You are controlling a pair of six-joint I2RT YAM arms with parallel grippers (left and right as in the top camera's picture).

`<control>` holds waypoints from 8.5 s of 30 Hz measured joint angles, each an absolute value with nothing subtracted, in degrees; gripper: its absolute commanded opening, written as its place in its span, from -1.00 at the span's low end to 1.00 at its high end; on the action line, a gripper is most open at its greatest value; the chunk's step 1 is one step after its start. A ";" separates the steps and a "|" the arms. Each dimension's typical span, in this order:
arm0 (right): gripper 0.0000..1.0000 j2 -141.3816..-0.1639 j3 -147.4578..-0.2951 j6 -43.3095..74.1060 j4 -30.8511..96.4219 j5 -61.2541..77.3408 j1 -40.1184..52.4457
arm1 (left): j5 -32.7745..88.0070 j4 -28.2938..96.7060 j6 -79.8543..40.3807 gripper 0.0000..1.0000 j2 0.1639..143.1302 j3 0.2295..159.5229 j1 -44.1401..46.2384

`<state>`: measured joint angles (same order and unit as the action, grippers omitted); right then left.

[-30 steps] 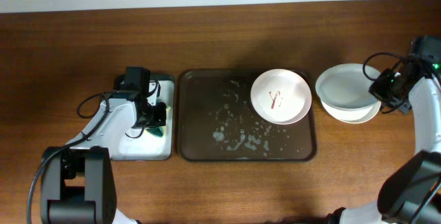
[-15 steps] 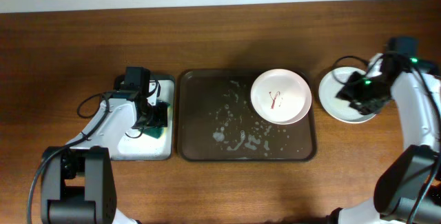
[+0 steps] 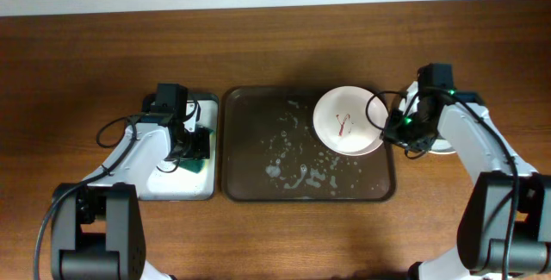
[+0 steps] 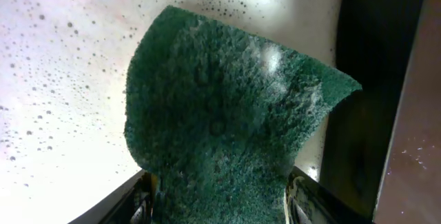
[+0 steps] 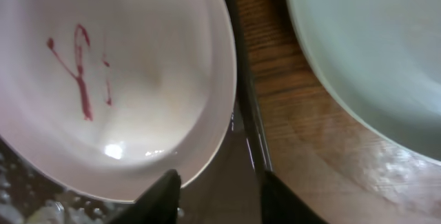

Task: Clean dirty plates on tray and stack at the side
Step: 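Reach right gripper back to the pink plate and grip its rim, then lift the sponge with the left gripper and bring it to the pink plate, then scrub the pink plate with the sponge in the left gripper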

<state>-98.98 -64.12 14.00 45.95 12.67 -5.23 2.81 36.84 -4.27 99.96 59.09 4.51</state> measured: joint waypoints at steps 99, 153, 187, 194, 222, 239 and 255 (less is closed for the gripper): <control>-0.86 -104.27 -58.59 23.83 28.64 14.46 11.42 | 3.22 32.75 -6.70 -1.00 84.14 59.90 4.51; -0.88 -104.27 -58.59 23.77 28.67 14.46 11.42 | 10.70 31.62 -9.30 -0.97 96.18 55.70 4.43; -0.92 -104.27 -58.59 23.88 29.32 16.40 11.88 | 19.05 28.93 -13.80 -1.00 88.44 57.87 6.57; -0.92 -104.31 -58.59 23.99 29.30 17.23 15.94 | 20.12 24.51 -18.13 -1.00 88.73 57.87 14.68; -0.92 -104.31 -58.59 24.05 29.74 17.32 16.29 | 19.00 10.92 -40.23 -1.00 107.04 58.70 31.53; -0.92 -104.33 -58.59 24.03 29.74 17.74 16.29 | 8.34 22.33 -34.48 -1.00 103.61 60.71 27.83; -0.92 -104.33 -58.59 23.44 29.63 17.87 16.29 | 0.97 33.74 -23.07 -1.00 88.29 61.60 19.49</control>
<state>-104.33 -58.59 23.44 29.63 17.87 16.29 0.97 33.74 -23.07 88.29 61.60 19.49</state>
